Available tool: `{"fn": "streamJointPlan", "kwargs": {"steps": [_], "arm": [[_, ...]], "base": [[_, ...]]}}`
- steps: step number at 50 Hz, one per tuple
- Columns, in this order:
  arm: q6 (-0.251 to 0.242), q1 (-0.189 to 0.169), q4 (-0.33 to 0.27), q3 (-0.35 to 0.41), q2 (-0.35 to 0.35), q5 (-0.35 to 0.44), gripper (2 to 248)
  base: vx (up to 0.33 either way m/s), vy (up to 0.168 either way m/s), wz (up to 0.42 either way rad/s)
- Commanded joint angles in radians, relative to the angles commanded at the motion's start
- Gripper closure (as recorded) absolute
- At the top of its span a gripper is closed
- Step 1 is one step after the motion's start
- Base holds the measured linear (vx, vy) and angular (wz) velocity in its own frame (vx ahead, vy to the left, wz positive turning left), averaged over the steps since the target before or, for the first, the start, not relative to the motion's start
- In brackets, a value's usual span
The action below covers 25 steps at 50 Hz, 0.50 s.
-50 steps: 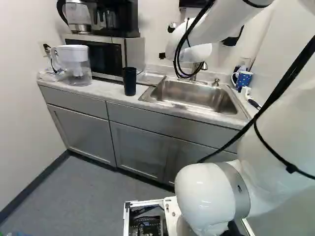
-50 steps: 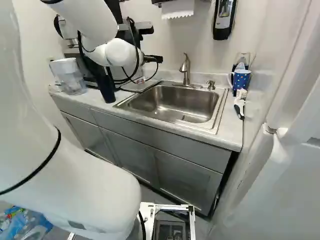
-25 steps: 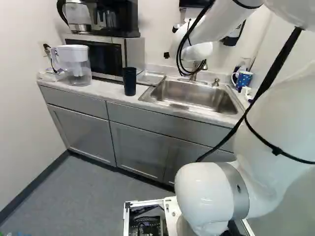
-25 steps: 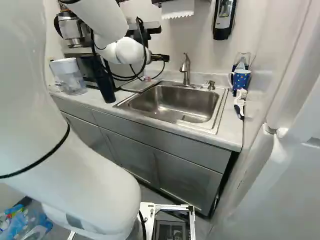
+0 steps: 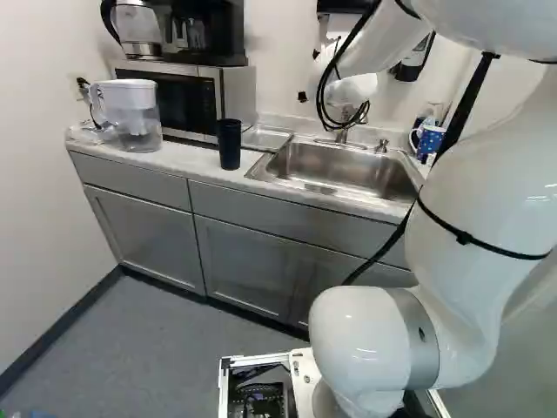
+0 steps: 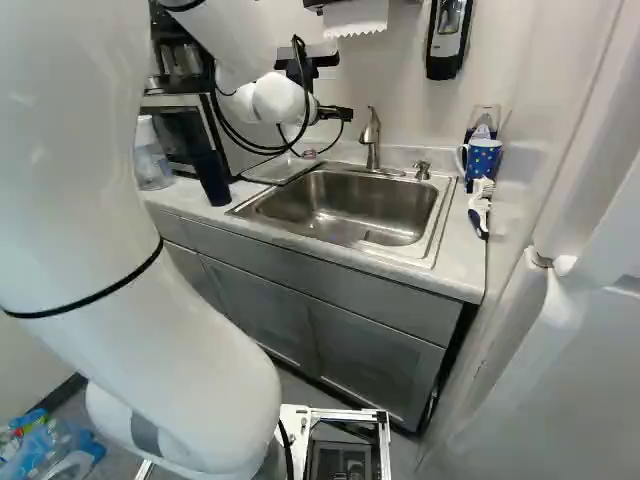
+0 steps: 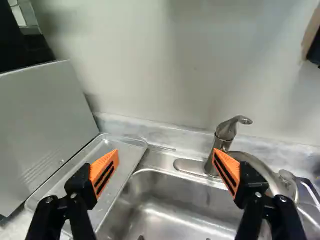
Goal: Rinse the cup and place it in the tray
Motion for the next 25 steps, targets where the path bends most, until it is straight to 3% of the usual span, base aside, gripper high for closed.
{"fn": "streamJointPlan", "kwargs": {"steps": [25], "arm": [[0.0, -0.041, 0.0, -0.112, -0.108, -0.009, 3]], "base": [[0.0, 0.0, 0.0]]}}
